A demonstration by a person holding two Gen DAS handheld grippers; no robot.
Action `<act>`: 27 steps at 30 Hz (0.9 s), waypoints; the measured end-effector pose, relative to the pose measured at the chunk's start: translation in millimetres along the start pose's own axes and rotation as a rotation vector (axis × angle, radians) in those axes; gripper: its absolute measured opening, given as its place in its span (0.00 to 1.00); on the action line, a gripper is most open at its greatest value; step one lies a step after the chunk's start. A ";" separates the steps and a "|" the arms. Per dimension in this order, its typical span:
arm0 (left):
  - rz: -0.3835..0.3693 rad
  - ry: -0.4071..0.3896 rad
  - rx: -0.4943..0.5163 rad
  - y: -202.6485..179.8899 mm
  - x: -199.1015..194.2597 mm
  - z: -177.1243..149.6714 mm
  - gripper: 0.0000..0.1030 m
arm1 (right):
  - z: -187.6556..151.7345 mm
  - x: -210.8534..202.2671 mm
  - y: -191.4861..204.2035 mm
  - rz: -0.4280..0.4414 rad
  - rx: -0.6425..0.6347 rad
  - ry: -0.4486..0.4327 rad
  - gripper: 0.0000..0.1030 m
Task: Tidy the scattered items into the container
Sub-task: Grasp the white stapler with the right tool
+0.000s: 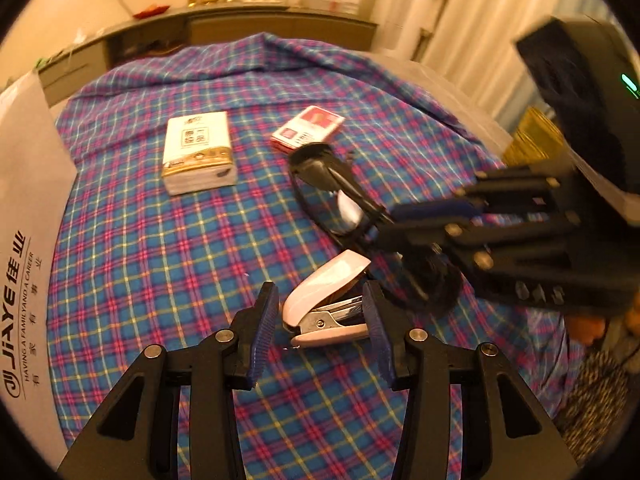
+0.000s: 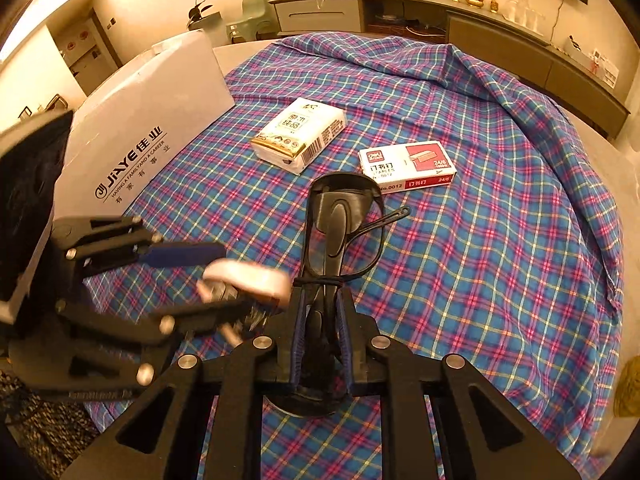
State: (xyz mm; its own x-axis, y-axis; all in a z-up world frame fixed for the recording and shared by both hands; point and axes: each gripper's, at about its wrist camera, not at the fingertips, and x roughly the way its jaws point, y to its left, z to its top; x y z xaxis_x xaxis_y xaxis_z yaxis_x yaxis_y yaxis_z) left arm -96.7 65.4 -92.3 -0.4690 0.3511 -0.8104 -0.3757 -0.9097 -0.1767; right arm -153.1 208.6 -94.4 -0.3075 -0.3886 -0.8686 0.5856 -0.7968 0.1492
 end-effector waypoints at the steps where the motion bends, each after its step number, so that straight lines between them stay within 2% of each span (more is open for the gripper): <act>1: 0.008 -0.007 0.019 -2.4 -2.1 -1.8 0.46 | -0.4 1.2 -1.4 0.001 0.003 0.002 0.19; 6: 0.102 -0.082 0.205 -28.9 -14.5 -23.1 0.46 | -5.6 7.6 -6.1 -0.003 0.013 0.011 0.29; 11: 0.064 -0.061 0.194 -30.3 -22.5 -33.0 0.46 | -6.9 8.6 -2.8 -0.014 -0.003 0.007 0.29; 13: 0.062 -0.057 0.235 -37.9 -27.1 -40.7 0.46 | -7.5 8.7 -1.6 -0.017 -0.008 0.005 0.29; 18: 0.157 -0.133 0.411 -63.7 -41.2 -66.0 0.46 | -9.1 8.0 2.1 -0.026 -0.031 -0.006 0.29; 20: 0.167 -0.147 0.427 -64.9 -43.8 -69.1 0.46 | -8.7 1.1 4.0 -0.029 -0.033 -0.033 0.29; 23: 0.155 -0.139 0.370 -51.2 -48.1 -67.6 0.46 | -9.0 -24.4 11.0 0.055 -0.040 -0.093 0.29; 25: 0.140 -0.142 0.383 -48.1 -51.9 -72.5 0.46 | -11.9 -36.8 16.1 0.184 -0.037 -0.095 0.32; 26: 0.128 -0.130 0.410 -48.9 -53.4 -76.6 0.46 | -14.8 -38.7 20.2 0.259 -0.036 -0.080 0.37; 27: 0.105 -0.087 0.438 -50.4 -51.0 -80.6 0.46 | -18.2 -37.8 25.2 0.298 -0.043 -0.071 0.41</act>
State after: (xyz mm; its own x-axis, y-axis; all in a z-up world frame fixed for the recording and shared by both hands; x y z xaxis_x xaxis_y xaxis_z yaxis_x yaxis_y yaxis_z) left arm 10.6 75.5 -87.1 -0.5810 0.2965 -0.7580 -0.6165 -0.7683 0.1721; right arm -113.0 211.6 -66.4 -0.1681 -0.6345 -0.7544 0.6886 -0.6232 0.3708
